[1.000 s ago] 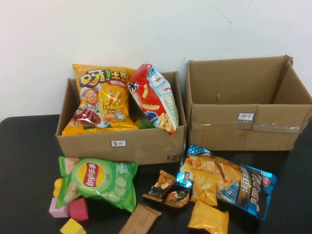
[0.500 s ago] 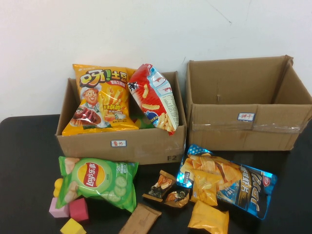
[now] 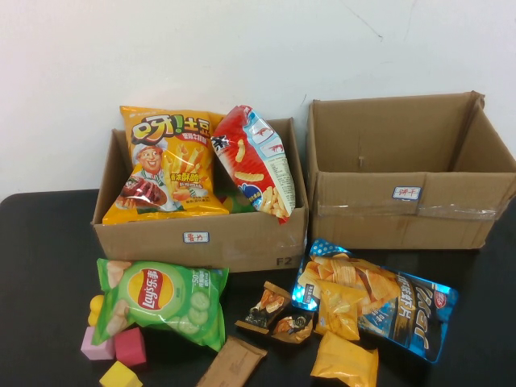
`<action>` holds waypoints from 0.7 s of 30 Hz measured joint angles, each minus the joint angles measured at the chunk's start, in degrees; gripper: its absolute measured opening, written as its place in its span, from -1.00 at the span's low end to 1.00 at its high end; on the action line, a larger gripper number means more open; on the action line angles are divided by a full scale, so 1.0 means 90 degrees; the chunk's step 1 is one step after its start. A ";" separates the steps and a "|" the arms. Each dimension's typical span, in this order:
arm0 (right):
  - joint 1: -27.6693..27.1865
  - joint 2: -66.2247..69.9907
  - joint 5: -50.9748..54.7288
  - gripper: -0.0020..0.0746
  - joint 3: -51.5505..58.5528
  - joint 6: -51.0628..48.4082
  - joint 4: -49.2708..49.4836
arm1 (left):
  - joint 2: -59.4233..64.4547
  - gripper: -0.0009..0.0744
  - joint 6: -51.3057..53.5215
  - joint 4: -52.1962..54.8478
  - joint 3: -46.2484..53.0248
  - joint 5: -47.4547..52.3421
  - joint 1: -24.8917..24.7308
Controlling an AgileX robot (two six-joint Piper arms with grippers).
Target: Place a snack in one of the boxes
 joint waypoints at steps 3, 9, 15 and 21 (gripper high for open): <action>0.0000 0.0000 0.0000 -0.95 0.0000 0.0000 0.0000 | 0.0000 -0.98 0.0000 0.0000 0.0000 0.0000 0.0000; -0.0029 -0.0183 0.0011 -0.95 0.0013 0.0011 0.0027 | 0.0000 -0.98 0.0000 0.0000 -0.0011 0.0014 0.0000; -0.1265 -0.1207 0.0099 -0.95 0.0013 -0.0033 0.0291 | 0.0000 -0.98 0.0000 0.0000 -0.0011 0.0014 0.0010; -0.2945 -0.2408 -0.0453 -0.95 0.0592 -0.0169 0.0224 | 0.0000 -0.98 0.0000 0.0000 -0.0011 0.0014 0.0010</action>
